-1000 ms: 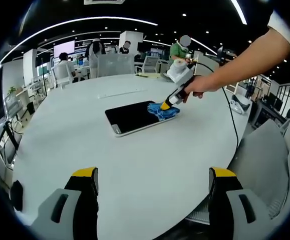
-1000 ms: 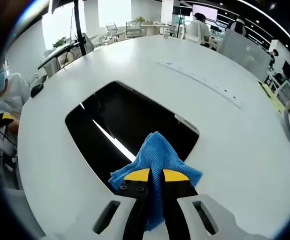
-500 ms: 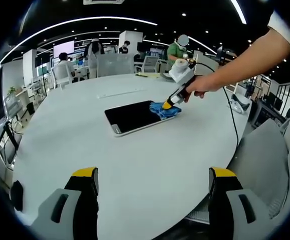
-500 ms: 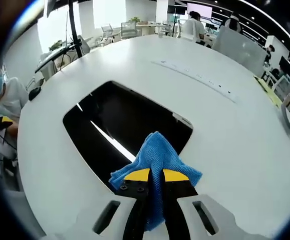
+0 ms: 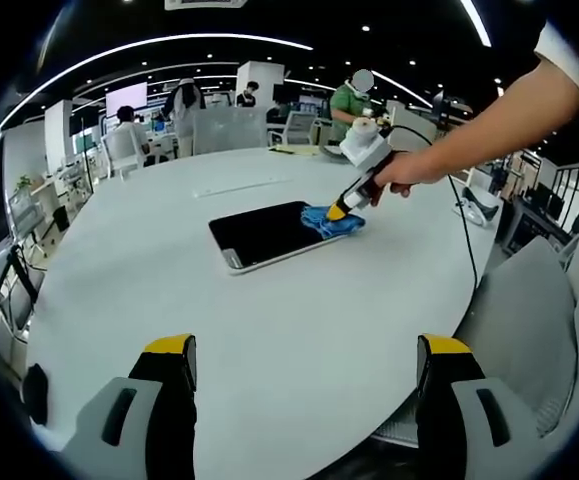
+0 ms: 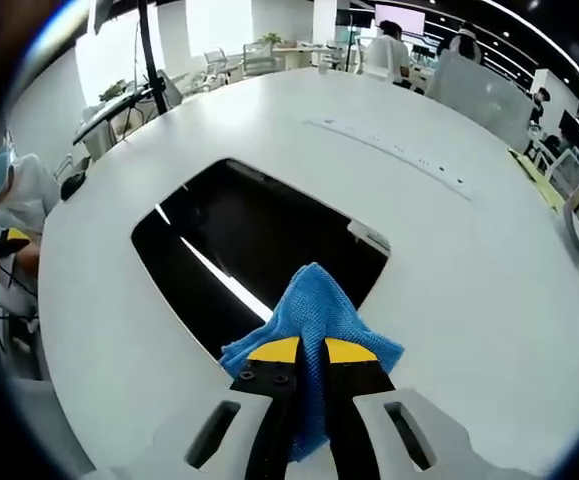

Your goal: Wipe the mirror surface with the cleaning cloth until all visible marks leave the cleaned area.

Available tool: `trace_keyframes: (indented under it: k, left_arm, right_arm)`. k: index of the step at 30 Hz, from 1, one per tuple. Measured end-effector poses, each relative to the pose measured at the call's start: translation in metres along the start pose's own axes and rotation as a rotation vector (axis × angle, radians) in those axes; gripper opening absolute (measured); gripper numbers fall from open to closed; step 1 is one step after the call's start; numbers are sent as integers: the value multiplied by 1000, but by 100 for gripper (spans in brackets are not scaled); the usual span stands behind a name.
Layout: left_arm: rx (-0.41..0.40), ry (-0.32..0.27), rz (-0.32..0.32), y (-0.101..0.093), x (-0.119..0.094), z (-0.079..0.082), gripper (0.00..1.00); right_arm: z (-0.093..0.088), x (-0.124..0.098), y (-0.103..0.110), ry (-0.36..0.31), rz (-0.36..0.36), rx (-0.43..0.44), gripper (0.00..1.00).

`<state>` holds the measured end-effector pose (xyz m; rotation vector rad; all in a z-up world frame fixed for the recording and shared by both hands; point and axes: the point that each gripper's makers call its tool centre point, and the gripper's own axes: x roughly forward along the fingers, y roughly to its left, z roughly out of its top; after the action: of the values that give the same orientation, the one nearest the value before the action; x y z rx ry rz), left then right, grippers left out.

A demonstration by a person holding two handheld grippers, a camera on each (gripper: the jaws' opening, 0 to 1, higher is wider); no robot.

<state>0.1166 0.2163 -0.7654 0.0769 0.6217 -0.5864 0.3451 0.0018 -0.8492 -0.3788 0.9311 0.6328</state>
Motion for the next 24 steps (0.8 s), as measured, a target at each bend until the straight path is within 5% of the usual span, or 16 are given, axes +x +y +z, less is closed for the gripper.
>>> trace_keyframes:
  k: [24]
  left_arm:
    - [0,-4,-9,-1,3,2,92]
  right_arm:
    - [3,-16,33,-7,16,-14,3]
